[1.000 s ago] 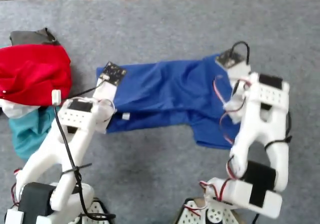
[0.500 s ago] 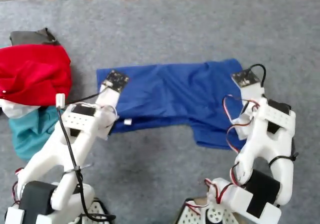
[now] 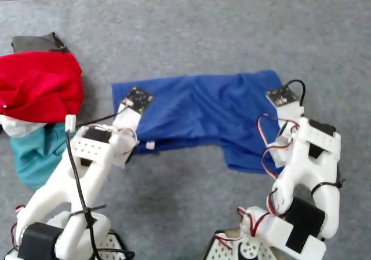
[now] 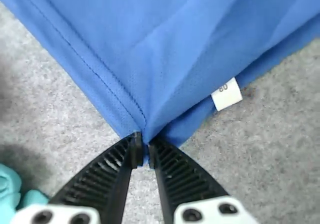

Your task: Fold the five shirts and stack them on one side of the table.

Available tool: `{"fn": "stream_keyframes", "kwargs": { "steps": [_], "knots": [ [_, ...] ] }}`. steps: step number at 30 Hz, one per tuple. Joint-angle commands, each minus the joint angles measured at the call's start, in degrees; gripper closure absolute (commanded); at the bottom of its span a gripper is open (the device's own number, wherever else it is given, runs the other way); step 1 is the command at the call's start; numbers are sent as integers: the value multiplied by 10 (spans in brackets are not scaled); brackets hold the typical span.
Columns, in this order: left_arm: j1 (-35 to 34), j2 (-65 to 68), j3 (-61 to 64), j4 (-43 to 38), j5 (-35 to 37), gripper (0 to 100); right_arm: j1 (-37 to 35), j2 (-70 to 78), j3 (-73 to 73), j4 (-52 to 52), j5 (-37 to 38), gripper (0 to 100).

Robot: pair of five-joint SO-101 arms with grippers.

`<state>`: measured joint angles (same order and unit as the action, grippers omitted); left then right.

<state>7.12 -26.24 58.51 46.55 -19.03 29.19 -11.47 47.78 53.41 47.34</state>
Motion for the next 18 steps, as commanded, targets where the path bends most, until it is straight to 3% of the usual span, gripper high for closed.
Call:
{"fn": "stream_keyframes", "kwargs": {
  "steps": [1, 12, 18],
  "knots": [
    [-21, -19, -4, 4, -4, 971, 10, -21, 3, -18, 2, 985],
    [-18, -15, 0, 4, -4, 971, 38, -21, 7, -16, 2, 985],
    [-22, -14, 0, 2, -3, 971, 4, -24, 32, -15, 22, 976]
  ]
}}
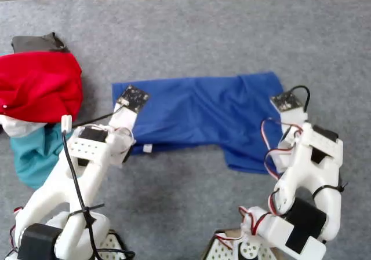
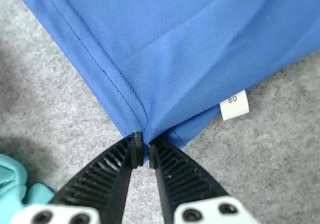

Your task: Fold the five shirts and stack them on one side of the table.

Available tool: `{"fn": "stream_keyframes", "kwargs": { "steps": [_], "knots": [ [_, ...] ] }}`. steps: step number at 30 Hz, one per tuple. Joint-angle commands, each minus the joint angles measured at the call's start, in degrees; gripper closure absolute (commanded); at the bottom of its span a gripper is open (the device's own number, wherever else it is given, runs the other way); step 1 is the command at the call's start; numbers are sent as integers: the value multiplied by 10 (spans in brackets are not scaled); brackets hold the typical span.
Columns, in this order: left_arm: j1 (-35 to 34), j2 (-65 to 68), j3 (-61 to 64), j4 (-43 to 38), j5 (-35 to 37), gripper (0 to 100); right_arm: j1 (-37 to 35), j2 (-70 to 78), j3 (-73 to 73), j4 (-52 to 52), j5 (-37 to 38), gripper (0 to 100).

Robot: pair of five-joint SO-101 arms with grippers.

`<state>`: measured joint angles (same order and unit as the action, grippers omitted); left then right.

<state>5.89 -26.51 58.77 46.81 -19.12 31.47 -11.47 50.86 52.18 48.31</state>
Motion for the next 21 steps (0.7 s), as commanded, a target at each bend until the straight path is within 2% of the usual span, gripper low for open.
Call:
{"fn": "stream_keyframes", "kwargs": {
  "steps": [1, 4, 6, 8, 10, 14, 17, 19, 21],
  "knots": [
    [-11, -11, -2, 2, -2, 970, -25, -26, 1, -3, 12, 955],
    [-12, -11, -4, 18, -3, 941, -23, -26, -8, -4, 11, 839],
    [-13, -12, -13, 49, 3, 848, -21, -26, -27, 4, 11, 778],
    [-34, -17, -28, 78, 32, 781, -12, -26, -53, 32, 12, 762],
    [-66, -17, -63, 114, 44, 763, 1, -26, -92, 58, 11, 762],
    [-110, -17, -160, 212, 6, 762, 15, -26, -175, 121, 3, 765],
    [-124, -17, -233, 266, -17, 802, -10, -22, -234, 159, -40, 871],
    [-125, -12, -275, 280, 0, 896, -49, -21, -252, 170, -77, 990],
    [-120, -11, -294, 269, 21, 981, -106, -20, -250, 168, -116, 949]
  ]
}}
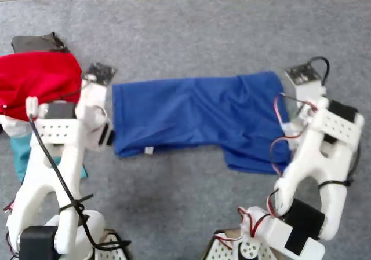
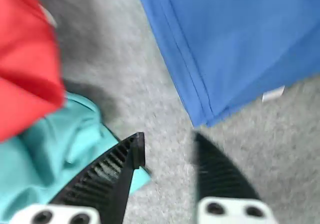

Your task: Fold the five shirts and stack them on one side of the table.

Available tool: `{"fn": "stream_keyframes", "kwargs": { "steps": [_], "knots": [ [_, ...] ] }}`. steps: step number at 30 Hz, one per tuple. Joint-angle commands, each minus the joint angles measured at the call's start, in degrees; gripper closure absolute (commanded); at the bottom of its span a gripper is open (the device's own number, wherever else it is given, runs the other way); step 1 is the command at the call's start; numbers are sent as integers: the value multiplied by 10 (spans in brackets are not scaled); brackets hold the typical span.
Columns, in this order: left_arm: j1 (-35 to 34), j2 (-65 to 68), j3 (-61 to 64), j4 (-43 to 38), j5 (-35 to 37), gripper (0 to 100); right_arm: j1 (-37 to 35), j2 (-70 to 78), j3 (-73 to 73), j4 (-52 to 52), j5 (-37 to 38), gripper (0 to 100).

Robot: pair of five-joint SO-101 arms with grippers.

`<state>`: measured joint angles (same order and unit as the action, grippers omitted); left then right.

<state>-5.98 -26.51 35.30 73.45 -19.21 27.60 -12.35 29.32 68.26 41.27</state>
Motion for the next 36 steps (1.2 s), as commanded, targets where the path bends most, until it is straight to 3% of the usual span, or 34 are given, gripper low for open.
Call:
{"fn": "stream_keyframes", "kwargs": {
  "steps": [1, 5, 13, 19, 25, 36],
  "knots": [
    [3, -11, -58, -10, 33, 958, -97, -7, -30, -1, -65, 939],
    [20, -11, -27, -63, 91, 971, -178, 51, -27, -55, -129, 978],
    [22, -11, 25, -82, 98, 970, -180, 186, -22, -120, -136, 984],
    [19, -11, 43, -82, 96, 970, -182, 115, 4, -73, -135, 984],
    [18, -11, 51, -81, 98, 970, -178, 45, 103, -72, -85, 984],
    [18, -11, 58, -82, 98, 970, -72, -192, 193, 13, 13, 984]
  ]
}}
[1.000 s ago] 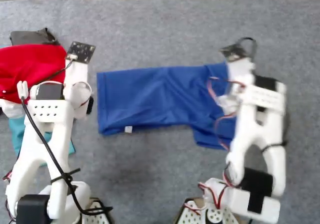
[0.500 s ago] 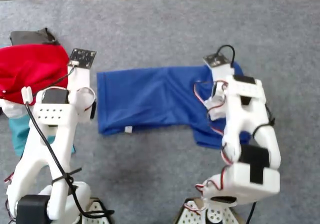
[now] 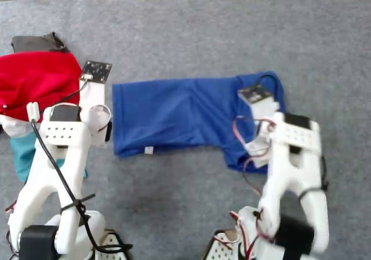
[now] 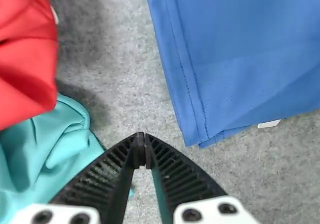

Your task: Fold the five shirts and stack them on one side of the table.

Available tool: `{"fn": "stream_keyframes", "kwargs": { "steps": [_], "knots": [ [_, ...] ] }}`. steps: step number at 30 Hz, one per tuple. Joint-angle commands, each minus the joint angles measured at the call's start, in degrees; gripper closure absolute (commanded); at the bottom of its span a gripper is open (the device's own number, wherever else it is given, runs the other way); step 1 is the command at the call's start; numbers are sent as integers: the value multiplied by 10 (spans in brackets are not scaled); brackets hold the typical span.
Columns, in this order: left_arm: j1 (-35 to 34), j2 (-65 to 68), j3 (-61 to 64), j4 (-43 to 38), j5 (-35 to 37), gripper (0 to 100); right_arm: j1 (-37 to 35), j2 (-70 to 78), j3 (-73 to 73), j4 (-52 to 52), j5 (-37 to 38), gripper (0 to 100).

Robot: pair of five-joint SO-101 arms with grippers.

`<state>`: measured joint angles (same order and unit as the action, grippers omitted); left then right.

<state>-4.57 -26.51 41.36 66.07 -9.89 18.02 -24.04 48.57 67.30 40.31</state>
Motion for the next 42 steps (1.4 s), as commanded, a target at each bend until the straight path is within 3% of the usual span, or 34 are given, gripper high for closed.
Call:
{"fn": "stream_keyframes", "kwargs": {
  "steps": [1, 7, 13, 20, 26, 30, 35, 39, 42],
  "knots": [
    [4, -11, -3, -8, 5, 970, 25, -96, 1, 30, 33, 984],
    [4, -11, -3, -8, 4, 970, 24, -134, -14, -2, 23, 984],
    [5, -11, -5, -8, 6, 970, 19, -15, 0, -188, -16, 984],
    [4, -11, -3, -6, 6, 970, 33, 91, -28, -142, -5, 984],
    [4, -11, -3, -9, 5, 970, 71, 49, -27, -65, -4, 984],
    [4, -11, -4, -9, 4, 970, 84, 9, -15, -16, 40, 984],
    [3, -11, -2, -18, 4, 970, 84, -12, 44, -49, 86, 984],
    [3, -11, -2, -24, 4, 970, 81, 6, 85, -119, 86, 984],
    [3, -11, -2, -22, 4, 970, 87, 14, 77, -114, 87, 984]
  ]
}}
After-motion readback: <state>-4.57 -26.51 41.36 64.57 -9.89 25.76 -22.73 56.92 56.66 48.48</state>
